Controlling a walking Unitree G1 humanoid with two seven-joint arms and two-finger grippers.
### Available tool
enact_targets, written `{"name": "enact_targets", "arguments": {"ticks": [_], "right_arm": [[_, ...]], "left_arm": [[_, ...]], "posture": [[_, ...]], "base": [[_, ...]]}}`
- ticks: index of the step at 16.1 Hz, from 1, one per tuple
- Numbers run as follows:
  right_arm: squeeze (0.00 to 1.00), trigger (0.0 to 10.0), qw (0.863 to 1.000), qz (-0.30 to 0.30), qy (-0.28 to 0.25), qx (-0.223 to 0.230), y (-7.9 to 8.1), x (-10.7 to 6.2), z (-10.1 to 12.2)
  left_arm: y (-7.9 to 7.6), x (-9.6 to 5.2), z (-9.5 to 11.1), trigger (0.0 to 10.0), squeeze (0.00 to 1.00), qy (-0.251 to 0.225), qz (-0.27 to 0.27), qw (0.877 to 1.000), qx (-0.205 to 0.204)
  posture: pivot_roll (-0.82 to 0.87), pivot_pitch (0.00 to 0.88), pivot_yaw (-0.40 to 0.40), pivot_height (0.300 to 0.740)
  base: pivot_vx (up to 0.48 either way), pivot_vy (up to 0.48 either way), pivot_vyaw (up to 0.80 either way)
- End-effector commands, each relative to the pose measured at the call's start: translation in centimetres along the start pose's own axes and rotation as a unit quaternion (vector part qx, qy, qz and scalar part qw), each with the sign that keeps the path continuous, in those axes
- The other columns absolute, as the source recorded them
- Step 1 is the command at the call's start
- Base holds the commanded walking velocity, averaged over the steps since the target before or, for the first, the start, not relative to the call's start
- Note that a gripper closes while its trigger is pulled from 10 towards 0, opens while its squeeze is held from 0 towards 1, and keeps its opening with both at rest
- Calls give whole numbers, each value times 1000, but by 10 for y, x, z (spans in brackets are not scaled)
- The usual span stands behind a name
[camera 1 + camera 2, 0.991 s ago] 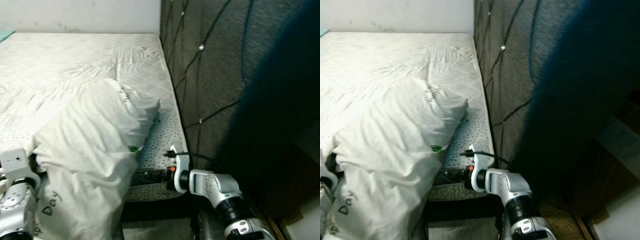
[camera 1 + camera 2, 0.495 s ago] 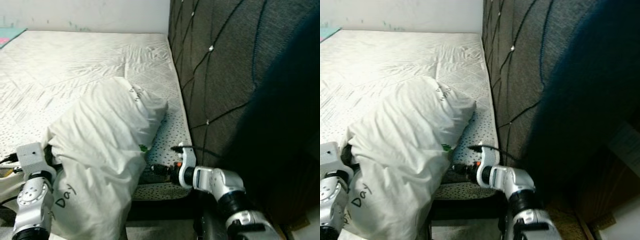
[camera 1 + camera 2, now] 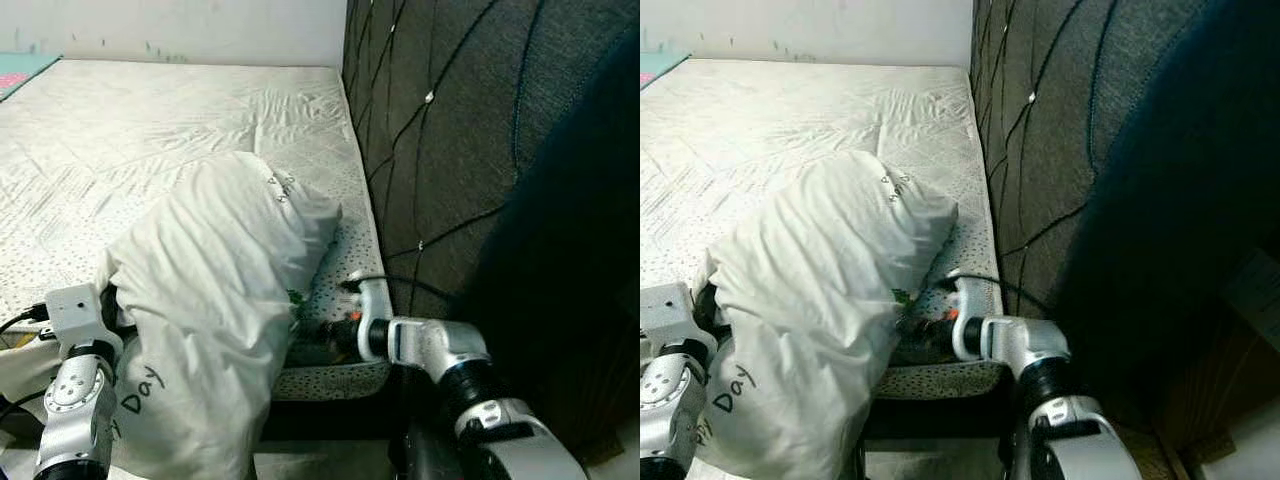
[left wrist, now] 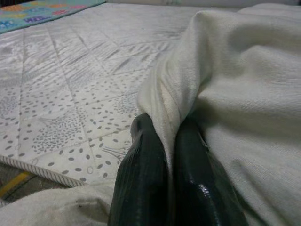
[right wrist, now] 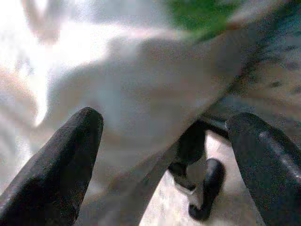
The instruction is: Clean up the room
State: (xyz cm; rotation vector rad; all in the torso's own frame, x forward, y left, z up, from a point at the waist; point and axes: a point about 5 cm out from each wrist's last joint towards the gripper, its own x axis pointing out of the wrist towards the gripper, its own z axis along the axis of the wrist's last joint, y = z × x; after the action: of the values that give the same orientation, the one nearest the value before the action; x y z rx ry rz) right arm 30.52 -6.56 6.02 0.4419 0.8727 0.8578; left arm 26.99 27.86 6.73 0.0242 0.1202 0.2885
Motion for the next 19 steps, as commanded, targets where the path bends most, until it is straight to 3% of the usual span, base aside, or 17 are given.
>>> {"name": "enact_targets", "arguments": {"ticks": [1,4,6,8,10,11,12,15,16,17,18,19], "right_arm": [[1000,10000,1000,14,20,-20,4,-1,-5],[1000,10000,999,2,35,2,6,3,-23],[1000,10000,999,12,38,37,19,8,-34],[1000,10000,998,6,22,61,25,10,-27],[1000,10000,996,-7,-37,85,32,10,-2],[1000,10000,996,-6,-70,62,35,9,7],[976,10000,993,-5,-90,73,34,8,11],[922,10000,994,-42,-61,74,26,12,-1],[651,10000,995,-52,-34,77,27,16,-14],[314,10000,996,-50,-27,74,29,17,-19],[86,10000,996,-51,-22,68,29,18,-23],[0,10000,996,-54,-19,64,28,18,-26]], "left_arm": [[-32,0,1,0,0,-7,-74,997,11],[-33,2,2,0,0,-12,-75,997,12],[-33,2,4,0,0,-20,-73,997,21],[-34,3,8,0,0,-36,-76,996,38],[-36,-3,13,0,0,-57,-85,994,46],[-36,-6,13,0,0,-59,-86,993,48],[-36,-13,9,0,0,-60,-87,993,58],[-35,-26,-1,0,0,-44,-79,993,71],[-24,-42,-17,0,0,11,-46,992,115],[-11,-53,-30,0,0,58,-13,990,128],[-1,-63,-41,0,0,96,10,988,123],[9,-75,-49,0,0,126,35,985,110]], "posture": [[-75,0,-28,570],[-77,0,-28,570],[-81,0,-24,570],[-82,0,-23,570],[-83,0,-23,570],[-81,0,-22,570],[-76,0,-22,570],[-68,0,-23,570],[-67,0,-23,570],[-65,0,-21,570],[-63,0,-21,570],[-57,0,-22,570]], "base": [[0,0,0],[0,0,0],[0,0,0],[0,0,0],[0,0,0],[0,0,0],[0,0,0],[0,0,0],[0,0,0],[0,0,0],[0,0,0],[0,0,0]]}}
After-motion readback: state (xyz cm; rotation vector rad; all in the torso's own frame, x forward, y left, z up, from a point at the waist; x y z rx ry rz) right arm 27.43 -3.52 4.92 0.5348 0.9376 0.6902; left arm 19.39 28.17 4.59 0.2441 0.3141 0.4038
